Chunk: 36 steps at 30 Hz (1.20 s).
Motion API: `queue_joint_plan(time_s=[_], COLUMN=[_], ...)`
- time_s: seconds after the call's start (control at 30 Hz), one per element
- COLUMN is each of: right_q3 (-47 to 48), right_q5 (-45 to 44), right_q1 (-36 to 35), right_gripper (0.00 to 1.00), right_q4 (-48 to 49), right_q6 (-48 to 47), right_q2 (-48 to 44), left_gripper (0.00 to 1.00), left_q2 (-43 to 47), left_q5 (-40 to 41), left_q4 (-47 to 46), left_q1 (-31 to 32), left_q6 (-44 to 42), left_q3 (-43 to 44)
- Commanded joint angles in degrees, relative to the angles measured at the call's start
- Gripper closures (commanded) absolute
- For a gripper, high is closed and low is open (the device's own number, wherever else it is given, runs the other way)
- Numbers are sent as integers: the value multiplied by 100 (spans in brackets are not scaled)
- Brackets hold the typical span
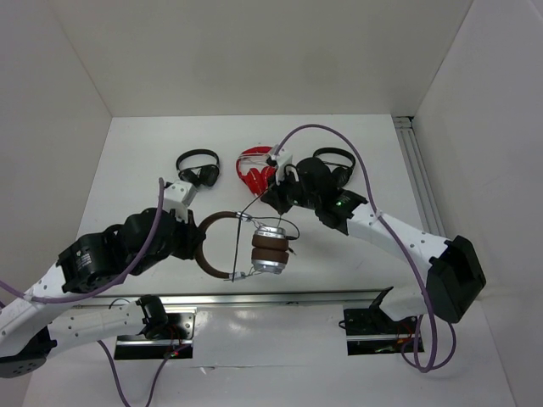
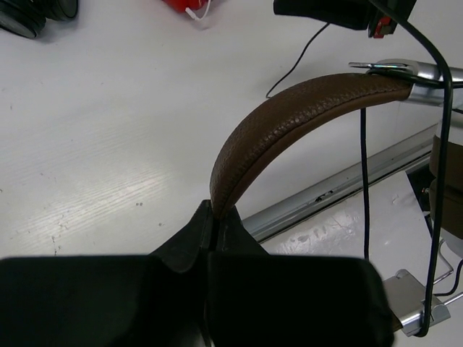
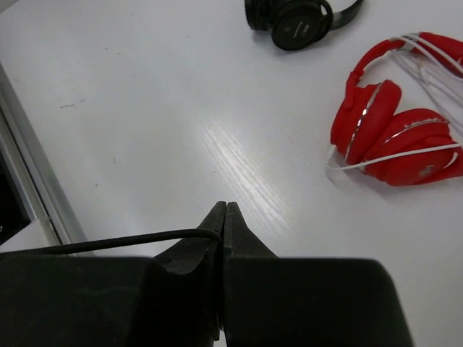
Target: Wrap the headphones
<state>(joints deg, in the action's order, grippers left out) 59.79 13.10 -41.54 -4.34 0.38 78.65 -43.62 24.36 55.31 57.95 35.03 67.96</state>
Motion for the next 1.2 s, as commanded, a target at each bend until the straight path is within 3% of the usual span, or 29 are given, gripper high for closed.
queue_joint_plan(time_s=[0.0, 0.5, 0.87, 1.17], right_q3=[-388, -2137, -2525, -2806], right_q5=[217, 939, 1221, 1397], right_q1=[41, -302, -575, -575], right_gripper=[100, 100, 95, 94], right_q4=[809, 3684, 5196, 6155], right_q6=[268, 1543, 2281, 2738], right_q2=[-236, 177, 449, 1196], left_gripper=[100, 100, 100, 100], left_q2=[221, 99, 99, 204], left_q5=[-45, 754, 816, 1246], left_q4=[-679, -1329, -1787, -1778], left_q1=[67, 67, 67, 67], left_q6=[286, 1015, 1252, 1665], left_q3=[428, 367, 94, 94])
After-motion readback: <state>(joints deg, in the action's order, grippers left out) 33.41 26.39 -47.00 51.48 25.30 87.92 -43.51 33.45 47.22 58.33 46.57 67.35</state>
